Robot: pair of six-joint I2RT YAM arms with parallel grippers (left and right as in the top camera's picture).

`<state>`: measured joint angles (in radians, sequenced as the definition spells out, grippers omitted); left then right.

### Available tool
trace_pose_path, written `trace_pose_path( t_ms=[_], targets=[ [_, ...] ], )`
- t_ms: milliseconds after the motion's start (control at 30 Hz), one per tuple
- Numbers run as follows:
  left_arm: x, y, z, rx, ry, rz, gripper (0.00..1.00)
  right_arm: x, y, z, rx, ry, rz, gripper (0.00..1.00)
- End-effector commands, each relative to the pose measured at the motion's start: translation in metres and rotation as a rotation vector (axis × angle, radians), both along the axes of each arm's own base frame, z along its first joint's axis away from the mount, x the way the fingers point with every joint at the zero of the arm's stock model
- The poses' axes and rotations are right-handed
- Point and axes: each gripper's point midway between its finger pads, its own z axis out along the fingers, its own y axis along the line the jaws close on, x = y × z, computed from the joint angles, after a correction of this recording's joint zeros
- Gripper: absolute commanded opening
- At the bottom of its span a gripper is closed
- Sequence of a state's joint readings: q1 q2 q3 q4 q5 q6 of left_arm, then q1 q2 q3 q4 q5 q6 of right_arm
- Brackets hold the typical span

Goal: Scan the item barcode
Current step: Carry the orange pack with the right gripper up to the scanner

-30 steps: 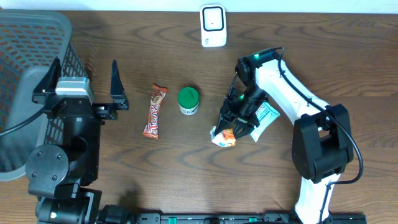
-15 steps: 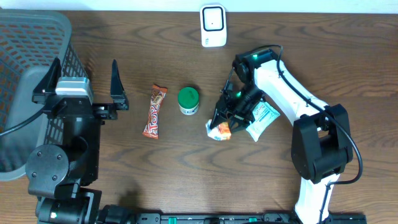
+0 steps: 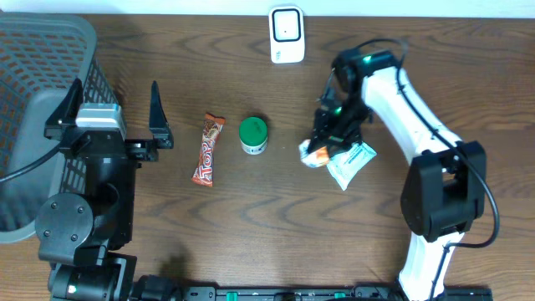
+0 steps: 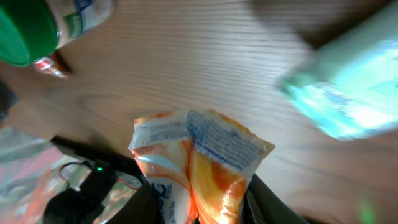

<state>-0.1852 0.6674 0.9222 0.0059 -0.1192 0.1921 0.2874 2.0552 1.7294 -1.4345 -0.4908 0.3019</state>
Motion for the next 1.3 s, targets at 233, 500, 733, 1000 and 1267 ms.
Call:
trace_pose_path(
  t_ms=[233, 500, 733, 1000, 1267],
  targets=[
    [-0.002, 0.002, 0.003, 0.013, -0.006, 0.013, 0.98, 0.029, -0.035, 0.067, -0.094, -0.198, 0.053, 0.23],
    [-0.001, 0.002, 0.002, 0.013, -0.004, 0.014, 0.98, 0.047, -0.024, 0.134, -0.038, -0.435, 0.048, 0.24],
    [-0.001, 0.002, 0.001, 0.014, 0.000, 0.013, 0.98, 0.074, -0.017, 0.179, -0.014, -0.691, 0.041, 0.25],
    [-0.001, 0.002, 0.001, 0.014, 0.000, 0.014, 0.98, 0.141, -0.005, 0.193, -0.156, -0.996, 0.020, 0.40],
    [-0.001, 0.002, 0.001, 0.014, 0.001, 0.014, 0.98, 0.178, 0.002, 0.187, -0.200, -1.105, 0.018, 0.39]
  ],
)
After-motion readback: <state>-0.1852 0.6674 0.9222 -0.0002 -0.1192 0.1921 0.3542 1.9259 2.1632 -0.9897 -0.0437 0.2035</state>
